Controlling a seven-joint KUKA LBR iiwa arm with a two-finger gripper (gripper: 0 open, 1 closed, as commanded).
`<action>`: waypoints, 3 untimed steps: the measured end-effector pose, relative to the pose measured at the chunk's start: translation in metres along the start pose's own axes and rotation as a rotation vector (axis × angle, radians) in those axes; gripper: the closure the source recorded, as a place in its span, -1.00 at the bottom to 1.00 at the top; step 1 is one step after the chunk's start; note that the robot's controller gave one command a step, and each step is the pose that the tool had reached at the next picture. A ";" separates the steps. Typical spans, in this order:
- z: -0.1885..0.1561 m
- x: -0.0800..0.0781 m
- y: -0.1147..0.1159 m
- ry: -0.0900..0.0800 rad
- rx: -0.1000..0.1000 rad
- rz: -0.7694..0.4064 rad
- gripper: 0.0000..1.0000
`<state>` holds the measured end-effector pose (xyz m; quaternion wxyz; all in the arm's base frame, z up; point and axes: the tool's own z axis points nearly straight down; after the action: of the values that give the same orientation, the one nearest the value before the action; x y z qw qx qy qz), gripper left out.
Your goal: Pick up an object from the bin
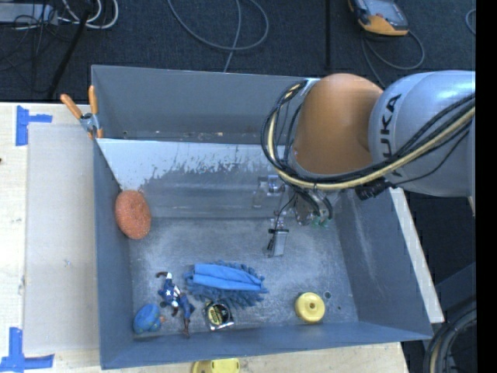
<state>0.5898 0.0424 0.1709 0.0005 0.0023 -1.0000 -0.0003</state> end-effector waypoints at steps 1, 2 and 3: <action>0.057 0.031 0.037 -0.005 0.000 0.032 -1.00; 0.064 0.049 0.054 0.007 0.002 -0.068 -1.00; 0.057 0.051 0.066 -0.003 0.000 -0.061 -1.00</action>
Offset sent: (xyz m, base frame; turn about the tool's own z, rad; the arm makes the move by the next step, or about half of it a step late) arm -0.0591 0.0618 -0.0124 -0.2150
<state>0.5383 0.1085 0.1141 -0.0009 0.0330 -0.9995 -0.0003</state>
